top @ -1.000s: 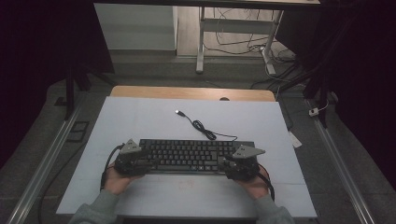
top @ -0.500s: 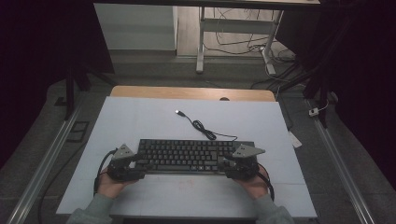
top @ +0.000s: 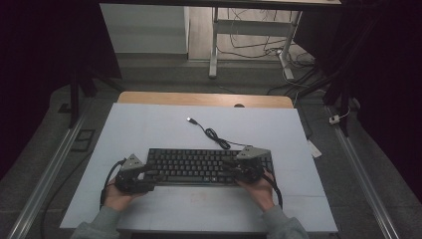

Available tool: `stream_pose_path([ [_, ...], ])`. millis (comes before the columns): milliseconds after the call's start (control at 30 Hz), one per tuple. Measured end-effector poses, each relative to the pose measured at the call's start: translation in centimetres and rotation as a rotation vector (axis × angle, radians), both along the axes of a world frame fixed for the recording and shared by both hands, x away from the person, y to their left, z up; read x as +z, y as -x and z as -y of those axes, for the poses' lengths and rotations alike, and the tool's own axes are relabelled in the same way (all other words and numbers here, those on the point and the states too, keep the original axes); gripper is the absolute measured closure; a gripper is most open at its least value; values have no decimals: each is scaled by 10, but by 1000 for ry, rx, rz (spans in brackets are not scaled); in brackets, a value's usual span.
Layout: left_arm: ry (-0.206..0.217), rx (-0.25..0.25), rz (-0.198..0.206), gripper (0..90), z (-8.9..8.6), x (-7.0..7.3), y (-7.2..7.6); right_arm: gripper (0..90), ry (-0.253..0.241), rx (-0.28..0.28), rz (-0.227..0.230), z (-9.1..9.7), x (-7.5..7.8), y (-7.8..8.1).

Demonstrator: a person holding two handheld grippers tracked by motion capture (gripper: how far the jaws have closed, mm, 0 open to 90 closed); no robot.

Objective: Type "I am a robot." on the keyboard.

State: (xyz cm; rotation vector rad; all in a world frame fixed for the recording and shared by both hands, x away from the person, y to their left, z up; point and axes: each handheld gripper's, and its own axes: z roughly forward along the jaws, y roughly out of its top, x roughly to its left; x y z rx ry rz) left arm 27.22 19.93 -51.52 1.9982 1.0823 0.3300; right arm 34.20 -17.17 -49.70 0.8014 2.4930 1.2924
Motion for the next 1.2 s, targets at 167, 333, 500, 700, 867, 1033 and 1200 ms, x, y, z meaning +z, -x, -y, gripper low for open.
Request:
stream_pose_path([
  [167, -3, 2, -1, 358, 0, -1, 0, 895, 23, 31, -23, -17, -3, -3],
  [333, -9, -1, -4, 357, 1, -2, 0, 895, 45, 65, -32, -30, -7, -2],
  [500, -7, -5, -2, 355, 2, -2, 0, 895, 73, 88, -30, -41, -11, -2],
  [700, -11, -3, -5, 354, 2, -3, 0, 895, 83, 98, -30, -50, -14, -3],
  [867, -15, -2, -7, 354, 2, -3, 0, 894, 109, 106, -30, -55, -17, -3],
  [1033, -18, -4, -8, 353, 2, -4, 0, 896, 135, 105, -27, -57, -20, -3],
  [1200, -18, -4, -6, 353, 2, -4, 0, 896, 136, 101, -5, -57, -18, -1],
])
